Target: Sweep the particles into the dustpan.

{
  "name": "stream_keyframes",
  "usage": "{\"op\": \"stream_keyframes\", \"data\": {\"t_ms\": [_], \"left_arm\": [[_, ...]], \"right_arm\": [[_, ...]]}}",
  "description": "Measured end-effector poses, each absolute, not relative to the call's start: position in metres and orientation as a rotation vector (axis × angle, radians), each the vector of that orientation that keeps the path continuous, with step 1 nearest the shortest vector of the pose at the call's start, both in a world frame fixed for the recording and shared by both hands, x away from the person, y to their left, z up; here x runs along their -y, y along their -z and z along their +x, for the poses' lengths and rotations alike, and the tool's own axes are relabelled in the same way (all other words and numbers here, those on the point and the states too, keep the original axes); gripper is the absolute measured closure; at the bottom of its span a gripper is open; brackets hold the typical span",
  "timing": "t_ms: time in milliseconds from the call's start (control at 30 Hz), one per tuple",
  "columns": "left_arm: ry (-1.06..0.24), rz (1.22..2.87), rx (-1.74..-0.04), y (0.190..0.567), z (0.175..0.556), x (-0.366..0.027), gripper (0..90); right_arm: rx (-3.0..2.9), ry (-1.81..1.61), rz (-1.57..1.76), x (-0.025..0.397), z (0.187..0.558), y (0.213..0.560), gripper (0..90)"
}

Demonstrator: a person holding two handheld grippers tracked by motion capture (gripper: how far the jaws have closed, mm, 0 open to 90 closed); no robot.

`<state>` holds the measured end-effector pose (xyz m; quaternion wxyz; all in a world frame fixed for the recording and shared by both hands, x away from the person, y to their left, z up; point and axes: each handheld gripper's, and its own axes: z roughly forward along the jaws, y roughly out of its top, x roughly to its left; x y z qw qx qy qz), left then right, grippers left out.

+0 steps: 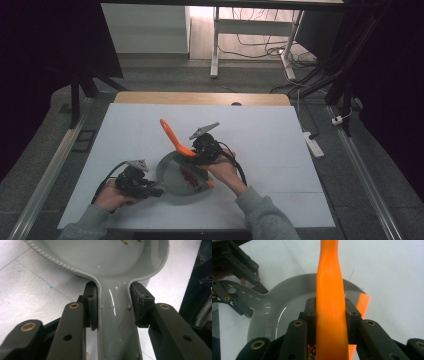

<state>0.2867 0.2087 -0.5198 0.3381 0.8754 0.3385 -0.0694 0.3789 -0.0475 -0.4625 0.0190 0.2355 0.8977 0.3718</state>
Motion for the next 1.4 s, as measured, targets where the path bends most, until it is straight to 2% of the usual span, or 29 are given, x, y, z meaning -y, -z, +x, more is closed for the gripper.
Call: {"op": "stream_keyframes", "data": {"t_ms": [300, 533, 767, 1067, 1400], "left_arm": [[0.179, 2.279, -0.885, 0.520, 0.286, -0.208, 61.8], [0.179, 2.278, -0.885, 0.520, 0.286, -0.208, 61.8], [0.180, 2.280, -0.885, 0.520, 0.286, -0.208, 61.8], [0.178, 2.279, -0.885, 0.520, 0.286, -0.208, 61.8], [0.173, 2.278, -0.884, 0.520, 0.286, -0.208, 61.8]], "right_arm": [[-2.710, -1.079, 0.805, 0.072, 0.391, 0.459, 70.5], [-2.667, -0.934, 0.893, 0.081, 0.398, 0.481, 70.6], [-2.672, -1.002, 0.880, 0.066, 0.381, 0.485, 70.6], [-2.728, -1.260, 0.871, 0.047, 0.368, 0.475, 70.5], [-2.618, -1.236, 0.912, 0.079, 0.380, 0.459, 70.5]]}}
